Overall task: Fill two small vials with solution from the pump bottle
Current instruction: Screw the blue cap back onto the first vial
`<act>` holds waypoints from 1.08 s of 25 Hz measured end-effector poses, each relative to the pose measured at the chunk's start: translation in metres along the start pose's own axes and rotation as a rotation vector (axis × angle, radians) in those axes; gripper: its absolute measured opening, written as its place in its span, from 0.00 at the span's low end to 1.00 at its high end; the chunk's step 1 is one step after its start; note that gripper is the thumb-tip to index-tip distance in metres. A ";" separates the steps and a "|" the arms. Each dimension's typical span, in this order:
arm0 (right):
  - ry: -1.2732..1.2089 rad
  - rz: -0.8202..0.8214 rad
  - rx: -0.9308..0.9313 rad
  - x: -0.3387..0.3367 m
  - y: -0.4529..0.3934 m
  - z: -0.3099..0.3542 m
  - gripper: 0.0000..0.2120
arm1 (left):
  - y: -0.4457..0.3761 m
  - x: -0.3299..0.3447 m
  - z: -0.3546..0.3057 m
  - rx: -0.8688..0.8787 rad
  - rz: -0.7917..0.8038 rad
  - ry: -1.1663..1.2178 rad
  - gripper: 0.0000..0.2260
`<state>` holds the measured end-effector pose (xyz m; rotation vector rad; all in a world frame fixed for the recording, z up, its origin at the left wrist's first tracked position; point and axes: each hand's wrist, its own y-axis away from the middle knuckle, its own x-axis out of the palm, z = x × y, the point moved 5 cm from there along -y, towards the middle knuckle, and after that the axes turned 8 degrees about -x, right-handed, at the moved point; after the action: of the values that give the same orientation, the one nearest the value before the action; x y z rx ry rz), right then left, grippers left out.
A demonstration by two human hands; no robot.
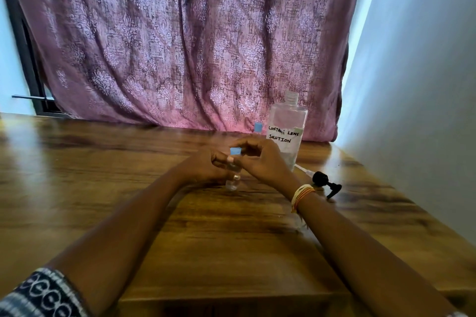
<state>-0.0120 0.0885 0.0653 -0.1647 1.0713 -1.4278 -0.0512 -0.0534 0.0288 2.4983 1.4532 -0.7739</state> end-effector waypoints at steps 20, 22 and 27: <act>-0.308 0.105 0.064 -0.002 -0.002 -0.004 0.23 | 0.005 0.004 -0.001 -0.085 0.015 0.077 0.11; -0.325 0.090 0.066 -0.005 -0.003 -0.005 0.20 | 0.004 0.004 0.001 -0.104 0.027 0.116 0.12; -0.224 0.018 0.135 -0.003 -0.001 -0.009 0.20 | 0.005 0.002 -0.003 -0.102 -0.004 0.043 0.10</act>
<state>-0.0178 0.0947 0.0624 -0.2114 0.7892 -1.4237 -0.0456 -0.0532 0.0294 2.4514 1.4727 -0.6336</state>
